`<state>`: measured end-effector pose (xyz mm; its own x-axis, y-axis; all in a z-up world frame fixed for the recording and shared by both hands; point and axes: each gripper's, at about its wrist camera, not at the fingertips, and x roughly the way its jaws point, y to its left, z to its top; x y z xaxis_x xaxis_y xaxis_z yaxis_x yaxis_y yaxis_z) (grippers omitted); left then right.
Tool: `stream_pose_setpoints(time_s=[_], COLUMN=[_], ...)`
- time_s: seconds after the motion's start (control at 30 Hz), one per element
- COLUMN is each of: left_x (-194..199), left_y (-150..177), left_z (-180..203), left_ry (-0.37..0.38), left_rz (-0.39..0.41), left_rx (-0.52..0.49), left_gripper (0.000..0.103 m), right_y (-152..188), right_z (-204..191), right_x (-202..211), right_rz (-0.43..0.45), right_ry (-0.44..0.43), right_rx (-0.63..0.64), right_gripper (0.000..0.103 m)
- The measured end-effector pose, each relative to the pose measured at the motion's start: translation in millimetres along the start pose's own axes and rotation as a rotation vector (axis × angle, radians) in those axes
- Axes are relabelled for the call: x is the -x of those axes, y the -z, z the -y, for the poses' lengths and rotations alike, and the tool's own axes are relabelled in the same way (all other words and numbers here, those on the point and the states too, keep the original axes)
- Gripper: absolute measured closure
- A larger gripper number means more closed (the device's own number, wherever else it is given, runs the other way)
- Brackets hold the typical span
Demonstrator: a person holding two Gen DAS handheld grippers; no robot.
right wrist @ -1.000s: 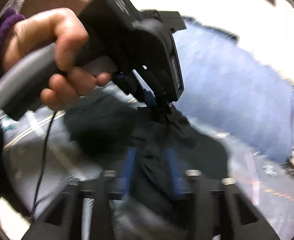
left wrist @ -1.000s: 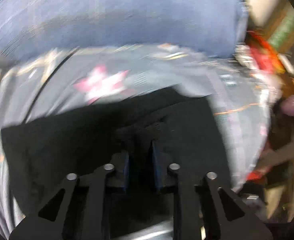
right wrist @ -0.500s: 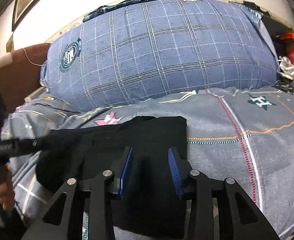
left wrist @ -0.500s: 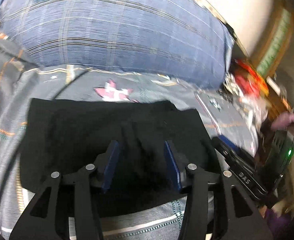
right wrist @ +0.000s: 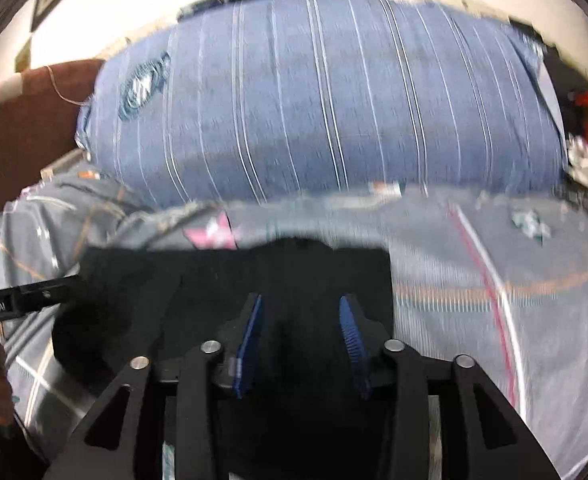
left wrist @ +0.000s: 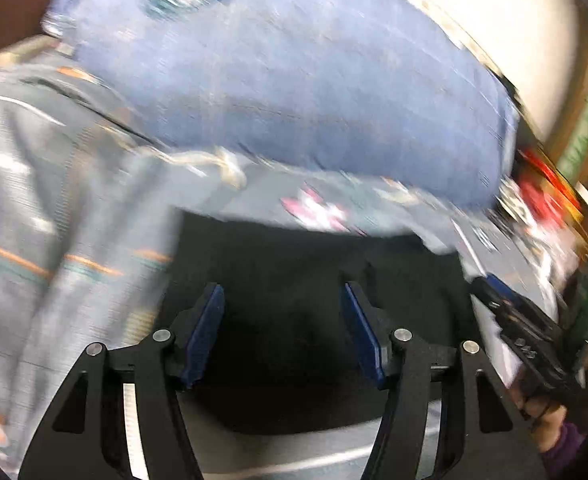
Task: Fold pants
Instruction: 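Release the garment with both grippers and flatten the fold, then grasp the folded black garment's end with the left gripper and lift it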
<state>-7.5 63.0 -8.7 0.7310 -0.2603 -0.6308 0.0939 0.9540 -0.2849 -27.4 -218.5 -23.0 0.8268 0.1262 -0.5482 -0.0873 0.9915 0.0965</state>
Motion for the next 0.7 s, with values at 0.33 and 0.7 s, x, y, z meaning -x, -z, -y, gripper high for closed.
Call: stream_pose_setpoints(time_s=[0.33, 0.7], left_x=[14, -11], left_y=[16, 40], left_z=[-78, -70], left_ry=[-0.082, 0.128], left_rz=[-0.047, -0.212], left_rx=[0.134, 0.183], left_gripper=[0.039, 0.039], right_y=[-6, -89], right_z=[-54, -186], right_x=[-54, -89], right_rz=[-0.2, -0.333], right_ry=[-0.03, -0.407], right_rx=[0.145, 0.284], right_gripper=[0.033, 0.032])
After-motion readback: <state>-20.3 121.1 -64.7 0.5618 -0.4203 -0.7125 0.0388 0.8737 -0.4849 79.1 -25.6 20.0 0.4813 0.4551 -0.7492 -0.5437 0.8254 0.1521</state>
